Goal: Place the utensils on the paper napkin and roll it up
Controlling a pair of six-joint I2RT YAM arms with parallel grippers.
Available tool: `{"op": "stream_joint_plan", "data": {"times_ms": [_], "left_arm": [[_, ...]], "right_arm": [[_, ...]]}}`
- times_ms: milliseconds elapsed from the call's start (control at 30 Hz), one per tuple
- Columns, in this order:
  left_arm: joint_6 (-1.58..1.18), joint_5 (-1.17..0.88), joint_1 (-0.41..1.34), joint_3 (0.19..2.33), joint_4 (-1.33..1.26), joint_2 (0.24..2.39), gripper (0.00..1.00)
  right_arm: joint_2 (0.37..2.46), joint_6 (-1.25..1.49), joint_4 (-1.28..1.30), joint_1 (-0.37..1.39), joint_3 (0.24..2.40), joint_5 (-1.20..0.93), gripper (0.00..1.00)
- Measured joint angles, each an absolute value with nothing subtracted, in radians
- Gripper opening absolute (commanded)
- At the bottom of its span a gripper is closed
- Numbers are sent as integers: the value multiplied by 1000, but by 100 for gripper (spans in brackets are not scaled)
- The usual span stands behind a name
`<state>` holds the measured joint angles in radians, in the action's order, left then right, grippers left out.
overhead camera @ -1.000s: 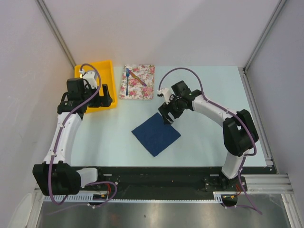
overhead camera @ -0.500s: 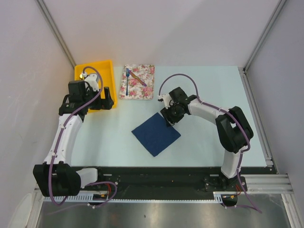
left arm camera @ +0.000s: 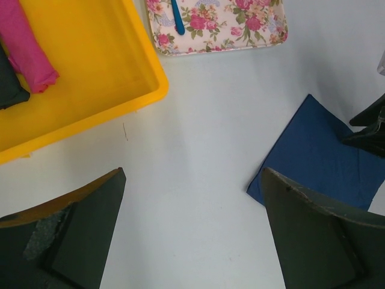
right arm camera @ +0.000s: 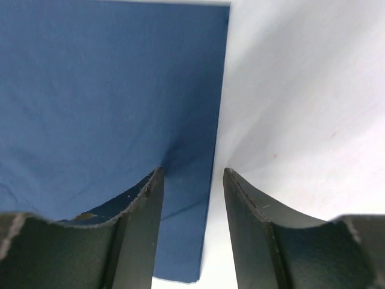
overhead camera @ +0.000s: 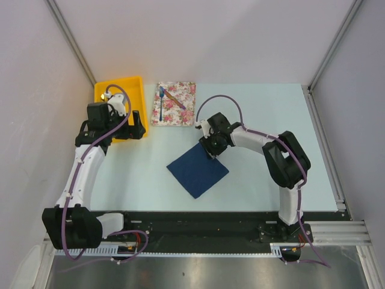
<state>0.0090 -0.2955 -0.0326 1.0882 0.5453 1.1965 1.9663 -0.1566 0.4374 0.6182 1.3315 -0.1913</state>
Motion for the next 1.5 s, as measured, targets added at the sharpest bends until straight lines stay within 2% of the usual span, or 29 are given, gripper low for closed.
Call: {"op": "stream_joint_plan", "data": {"times_ms": [267, 400, 467, 500, 800, 1067, 1233, 1500], "left_arm": [[9, -300, -32, 1075, 539, 1196, 100], [9, -300, -32, 1075, 534, 1196, 100], [9, -300, -32, 1075, 532, 1196, 100], [9, -300, -32, 1075, 532, 1196, 100], [9, -311, 5, 1075, 518, 1197, 100], [8, -318, 47, 1076, 488, 1222, 100], [-44, -323, 47, 1102, 476, 1297, 100], [-142, -282, 60, 1236, 457, 1461, 100]], "right_arm": [[1985, -154, 412, 637, 1349, -151, 33], [1986, -154, 406, 671, 1349, -96, 14], [1986, -151, 406, 685, 1349, -75, 1], [1986, -147, 406, 692, 1349, -62, 0], [1982, -170, 408, 684, 1348, -28, 0], [1973, -254, 417, 524, 1339, -6, 0], [1973, -315, 417, 453, 1339, -8, 1], [1973, -410, 405, 443, 1339, -33, 8]]}}
